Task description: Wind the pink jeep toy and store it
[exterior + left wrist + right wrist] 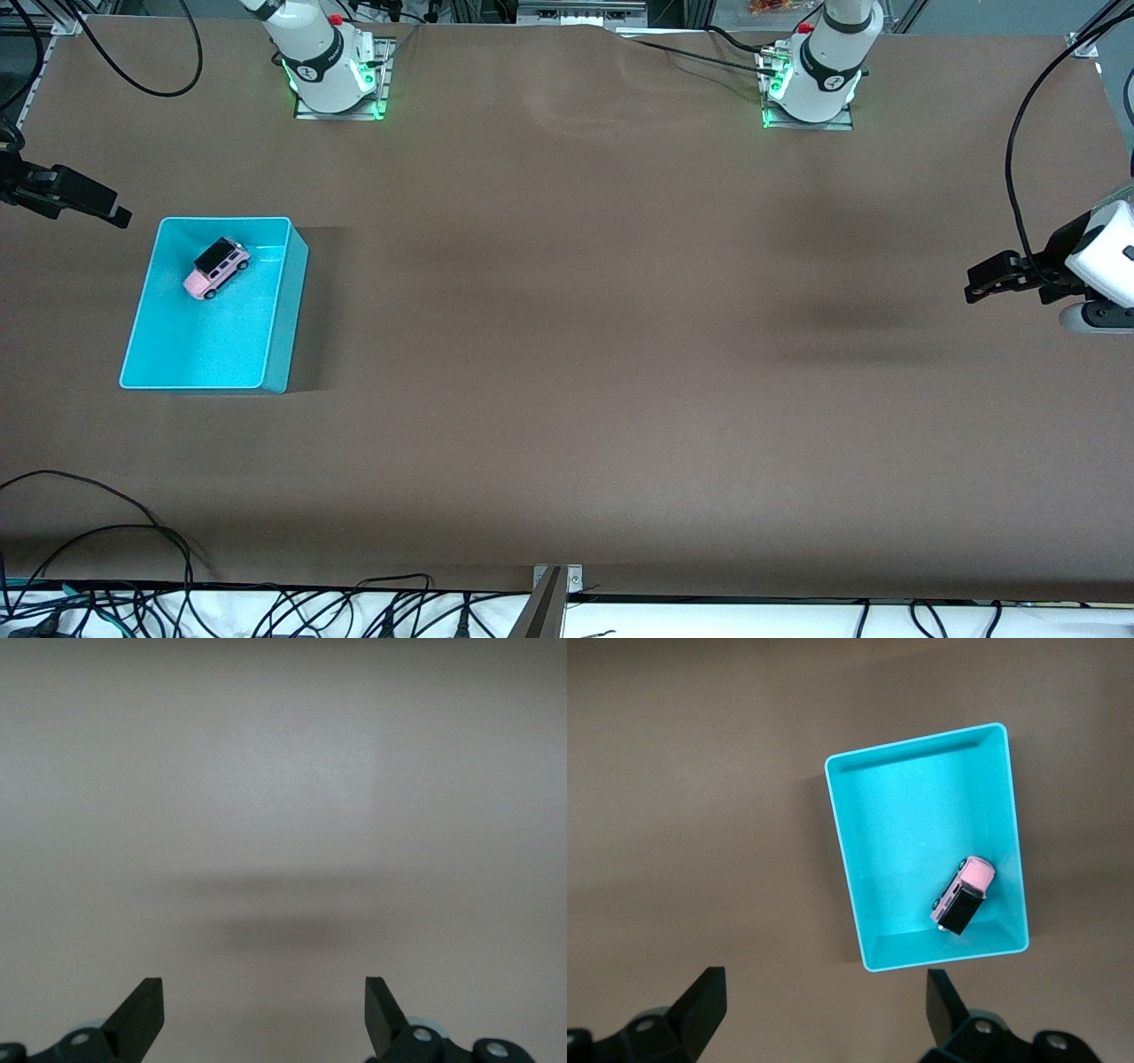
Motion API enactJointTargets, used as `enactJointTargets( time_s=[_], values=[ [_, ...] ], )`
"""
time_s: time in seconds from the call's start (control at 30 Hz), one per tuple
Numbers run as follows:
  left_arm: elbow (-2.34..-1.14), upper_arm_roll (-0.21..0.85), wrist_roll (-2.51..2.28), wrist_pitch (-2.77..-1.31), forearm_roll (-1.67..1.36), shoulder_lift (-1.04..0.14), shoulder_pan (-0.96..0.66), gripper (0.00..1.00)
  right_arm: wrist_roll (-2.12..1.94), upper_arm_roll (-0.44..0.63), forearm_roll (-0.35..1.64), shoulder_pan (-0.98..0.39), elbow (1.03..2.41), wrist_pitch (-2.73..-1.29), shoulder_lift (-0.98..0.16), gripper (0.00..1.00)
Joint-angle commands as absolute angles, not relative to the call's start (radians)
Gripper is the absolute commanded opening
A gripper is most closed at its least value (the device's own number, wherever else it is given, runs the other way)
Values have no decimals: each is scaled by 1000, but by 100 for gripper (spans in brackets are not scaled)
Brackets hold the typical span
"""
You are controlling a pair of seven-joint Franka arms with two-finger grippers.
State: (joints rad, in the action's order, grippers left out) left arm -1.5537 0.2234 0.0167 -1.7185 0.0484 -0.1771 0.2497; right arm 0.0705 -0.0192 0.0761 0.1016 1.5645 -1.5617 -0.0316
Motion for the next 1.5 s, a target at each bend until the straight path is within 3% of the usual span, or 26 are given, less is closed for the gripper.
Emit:
enactJointTargets(
  time_s=[0.0, 1.47],
  values=[
    [-1565, 225, 26, -1712, 34, -166, 252, 100, 45, -20, 100, 106, 1583, -1560, -18, 100],
    [-1565, 225, 26, -1712, 34, -166, 252, 100, 43, -15, 86, 126, 1540, -1557, -57, 100]
  ],
)
